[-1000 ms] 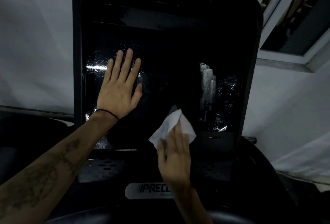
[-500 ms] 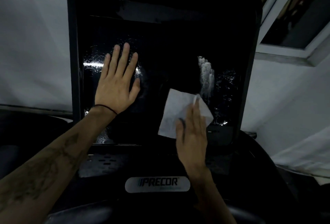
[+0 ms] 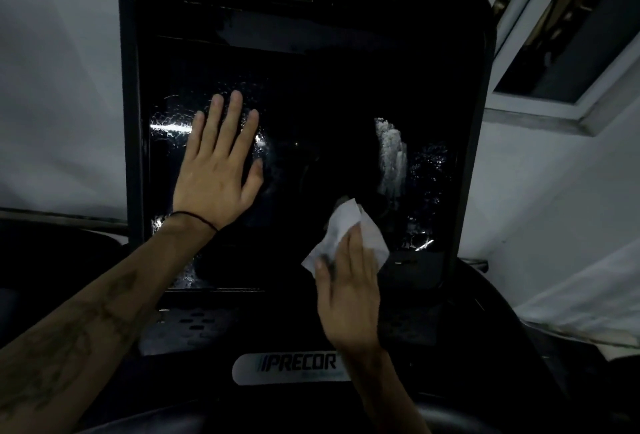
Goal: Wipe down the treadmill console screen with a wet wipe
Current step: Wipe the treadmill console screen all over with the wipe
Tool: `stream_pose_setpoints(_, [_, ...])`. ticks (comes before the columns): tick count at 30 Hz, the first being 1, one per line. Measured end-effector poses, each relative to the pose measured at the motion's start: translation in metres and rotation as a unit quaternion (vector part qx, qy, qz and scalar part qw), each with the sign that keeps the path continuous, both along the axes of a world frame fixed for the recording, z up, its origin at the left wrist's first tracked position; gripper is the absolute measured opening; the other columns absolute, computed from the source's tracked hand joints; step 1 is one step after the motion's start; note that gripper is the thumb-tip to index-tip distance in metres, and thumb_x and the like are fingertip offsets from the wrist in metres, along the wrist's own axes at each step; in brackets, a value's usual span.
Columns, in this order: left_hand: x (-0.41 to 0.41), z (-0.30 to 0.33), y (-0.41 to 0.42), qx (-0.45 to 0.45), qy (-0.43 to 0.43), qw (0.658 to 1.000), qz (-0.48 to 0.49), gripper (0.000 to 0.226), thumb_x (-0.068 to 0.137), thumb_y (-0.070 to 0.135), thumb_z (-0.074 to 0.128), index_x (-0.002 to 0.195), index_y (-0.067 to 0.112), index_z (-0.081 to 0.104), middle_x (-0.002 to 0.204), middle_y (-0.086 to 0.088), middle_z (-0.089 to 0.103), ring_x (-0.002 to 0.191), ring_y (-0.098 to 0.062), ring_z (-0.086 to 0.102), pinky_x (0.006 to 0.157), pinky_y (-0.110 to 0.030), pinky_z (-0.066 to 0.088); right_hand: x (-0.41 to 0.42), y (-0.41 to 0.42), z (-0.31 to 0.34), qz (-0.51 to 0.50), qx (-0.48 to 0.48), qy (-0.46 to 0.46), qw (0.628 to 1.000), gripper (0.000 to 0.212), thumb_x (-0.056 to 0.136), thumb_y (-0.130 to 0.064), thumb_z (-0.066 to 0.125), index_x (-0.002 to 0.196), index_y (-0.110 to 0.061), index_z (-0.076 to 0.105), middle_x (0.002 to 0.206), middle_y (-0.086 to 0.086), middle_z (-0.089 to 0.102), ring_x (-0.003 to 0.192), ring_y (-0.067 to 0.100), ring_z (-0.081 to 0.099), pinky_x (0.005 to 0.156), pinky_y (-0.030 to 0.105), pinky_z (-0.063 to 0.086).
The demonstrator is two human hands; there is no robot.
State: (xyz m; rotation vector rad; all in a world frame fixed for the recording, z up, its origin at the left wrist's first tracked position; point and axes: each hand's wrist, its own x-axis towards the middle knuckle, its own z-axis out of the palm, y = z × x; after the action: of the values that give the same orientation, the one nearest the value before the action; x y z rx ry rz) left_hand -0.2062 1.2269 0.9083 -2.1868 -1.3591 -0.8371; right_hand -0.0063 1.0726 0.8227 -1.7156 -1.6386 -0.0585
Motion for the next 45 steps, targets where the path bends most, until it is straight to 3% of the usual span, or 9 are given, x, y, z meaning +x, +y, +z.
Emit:
stream_pose_setpoints(5, [0.001,0.0,-0.002,-0.004,-0.005,1.0,-0.007,0.066,0.106,0.036,0.034,0.164,0.009,0.018,0.173,-0.017,0.006,0.16,-0.036,0.003,0.13,-0.053,0.006,0.022,0.017,0.022,-0.037,0.003,0.012,0.999,0.062,0.108,-0.044,0.031,0.161,-0.014,0.014,0.171,-0.005,-0.002,0.148,0.01,0.026,0.119,0.016,0.015])
stream_pose_setpoints(12, [0.001,0.002,-0.001,0.002,-0.001,1.0,-0.001,0.066,0.106,0.037,0.032,0.164,0.009,0.018,0.173,-0.017,0.006,0.16,-0.035,0.003,0.13,-0.052,0.006,0.009,0.02,0.013,0.008,-0.011,-0.015,1.0,0.065,0.108,-0.044,0.033,0.161,-0.008,0.018,0.171,-0.002,0.002,0.154,0.017,0.021,0.123,0.045,0.026])
stream_pose_setpoints(17, [0.0,-0.001,-0.001,-0.002,-0.004,1.0,-0.003,0.067,0.106,0.038,0.032,0.164,0.009,0.017,0.173,-0.017,0.006,0.161,-0.034,0.002,0.13,-0.053,0.007,0.019,0.015,0.012,-0.057,0.005,0.024,0.998,0.065,0.108,-0.042,0.035,0.16,-0.007,0.02,0.171,-0.001,0.001,0.154,0.021,0.022,0.124,0.041,0.024])
stream_pose_setpoints(23, [0.001,0.0,-0.001,-0.002,-0.005,1.0,-0.006,0.066,0.106,0.037,0.032,0.164,0.01,0.017,0.173,-0.017,0.006,0.161,-0.035,0.002,0.13,-0.053,0.007,0.01,0.03,0.021,-0.006,0.002,-0.022,1.0,0.061,0.109,-0.039,0.036,0.16,-0.007,0.022,0.171,0.001,0.003,0.155,0.017,0.02,0.124,0.045,0.024])
stream_pose_setpoints(27, [0.001,-0.001,-0.001,-0.002,-0.007,1.0,-0.006,0.067,0.106,0.037,0.033,0.164,0.01,0.018,0.173,-0.017,0.006,0.161,-0.035,0.002,0.13,-0.053,0.007,0.017,0.022,0.023,-0.043,0.018,0.051,0.998,0.062,0.109,-0.038,0.037,0.161,-0.011,0.017,0.171,-0.005,0.0,0.155,0.016,0.019,0.123,0.05,0.026])
stream_pose_setpoints(31, [0.0,-0.001,0.0,0.001,-0.006,1.0,-0.004,0.067,0.105,0.038,0.032,0.164,0.01,0.018,0.173,-0.017,0.006,0.161,-0.034,0.002,0.13,-0.053,0.007,-0.008,0.012,0.014,-0.002,-0.003,0.033,0.999,0.067,0.107,-0.045,0.035,0.161,-0.017,0.008,0.17,-0.007,-0.001,0.155,0.018,0.021,0.125,0.038,0.019])
stream_pose_setpoints(36, [-0.001,0.0,0.0,-0.003,-0.009,1.0,-0.012,0.067,0.105,0.037,0.033,0.164,0.01,0.018,0.173,-0.017,0.006,0.161,-0.034,0.002,0.13,-0.053,0.006,0.015,0.032,0.034,-0.026,0.028,0.057,0.998,0.062,0.109,-0.037,0.039,0.161,-0.014,0.013,0.171,-0.005,0.001,0.154,0.018,0.023,0.118,0.054,0.033])
stream_pose_setpoints(40, [-0.001,-0.002,0.0,-0.001,-0.013,1.0,-0.013,0.066,0.105,0.038,0.034,0.164,0.009,0.02,0.173,-0.016,0.007,0.161,-0.034,0.002,0.13,-0.053,0.007,-0.001,0.009,0.019,0.005,-0.004,0.039,0.999,0.068,0.107,-0.042,0.035,0.163,-0.016,0.006,0.171,-0.008,-0.004,0.154,0.005,0.012,0.126,0.042,0.021])
stream_pose_setpoints(45, [-0.002,0.0,0.001,-0.004,-0.02,1.0,-0.022,0.066,0.105,0.039,0.032,0.164,0.01,0.02,0.173,-0.015,0.007,0.161,-0.033,0.002,0.13,-0.053,0.007,0.011,0.049,0.044,-0.009,0.018,-0.002,1.0,0.061,0.109,-0.037,0.038,0.16,-0.006,0.022,0.171,-0.003,0.001,0.155,0.015,0.018,0.126,0.043,0.019])
